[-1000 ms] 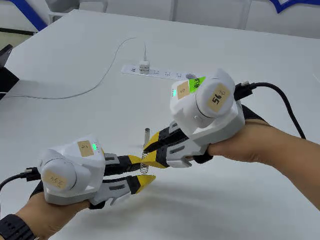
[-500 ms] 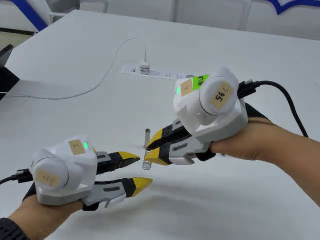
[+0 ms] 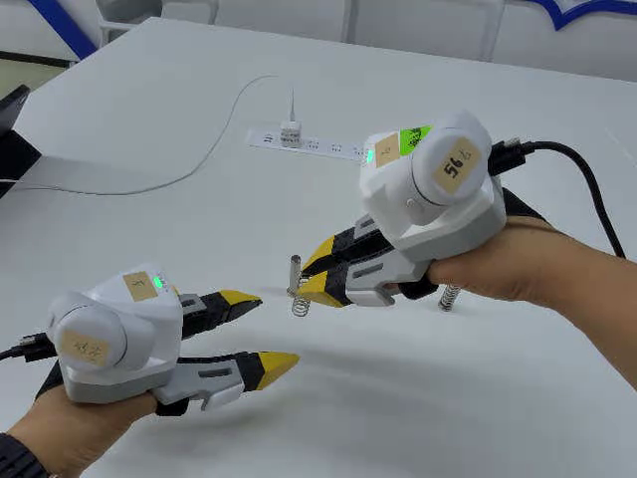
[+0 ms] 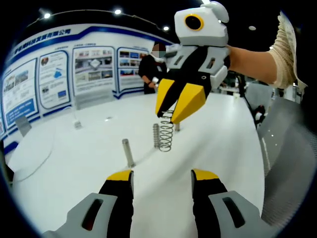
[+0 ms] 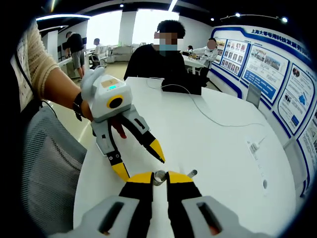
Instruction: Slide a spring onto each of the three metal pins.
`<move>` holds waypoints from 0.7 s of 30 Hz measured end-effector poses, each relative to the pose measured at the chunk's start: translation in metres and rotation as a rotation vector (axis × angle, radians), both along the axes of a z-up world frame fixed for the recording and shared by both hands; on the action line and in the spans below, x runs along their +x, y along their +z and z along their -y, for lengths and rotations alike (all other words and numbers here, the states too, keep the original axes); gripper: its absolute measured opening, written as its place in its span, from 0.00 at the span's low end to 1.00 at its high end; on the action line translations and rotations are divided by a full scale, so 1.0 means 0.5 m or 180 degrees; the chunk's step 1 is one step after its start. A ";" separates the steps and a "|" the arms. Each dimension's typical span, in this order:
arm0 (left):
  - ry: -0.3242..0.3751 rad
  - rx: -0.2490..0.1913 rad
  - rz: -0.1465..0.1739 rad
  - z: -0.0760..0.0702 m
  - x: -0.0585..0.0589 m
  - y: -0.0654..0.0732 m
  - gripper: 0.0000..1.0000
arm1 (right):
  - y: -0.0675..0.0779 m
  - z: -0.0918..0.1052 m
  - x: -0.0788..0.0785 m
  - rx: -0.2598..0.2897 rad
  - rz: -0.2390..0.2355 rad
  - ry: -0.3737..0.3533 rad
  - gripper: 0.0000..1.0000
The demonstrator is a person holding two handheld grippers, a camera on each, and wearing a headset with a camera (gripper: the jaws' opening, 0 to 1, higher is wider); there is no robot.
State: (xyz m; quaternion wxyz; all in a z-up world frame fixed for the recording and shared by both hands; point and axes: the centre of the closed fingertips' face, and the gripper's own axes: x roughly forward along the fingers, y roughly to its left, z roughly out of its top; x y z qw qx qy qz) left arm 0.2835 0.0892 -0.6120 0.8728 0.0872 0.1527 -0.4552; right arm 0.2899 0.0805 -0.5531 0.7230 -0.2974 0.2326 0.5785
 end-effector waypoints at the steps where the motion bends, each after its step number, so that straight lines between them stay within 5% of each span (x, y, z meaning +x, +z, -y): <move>1: 0.0007 0.0002 -0.0004 -0.001 0.000 -0.001 0.48 | 0.001 0.000 0.002 0.0000 0.0006 -0.0003 0.11; 21: 0.0128 -0.0029 -0.0065 -0.014 0.008 -0.006 0.61 | 0.041 0.003 0.076 0.0074 0.0172 -0.0213 0.11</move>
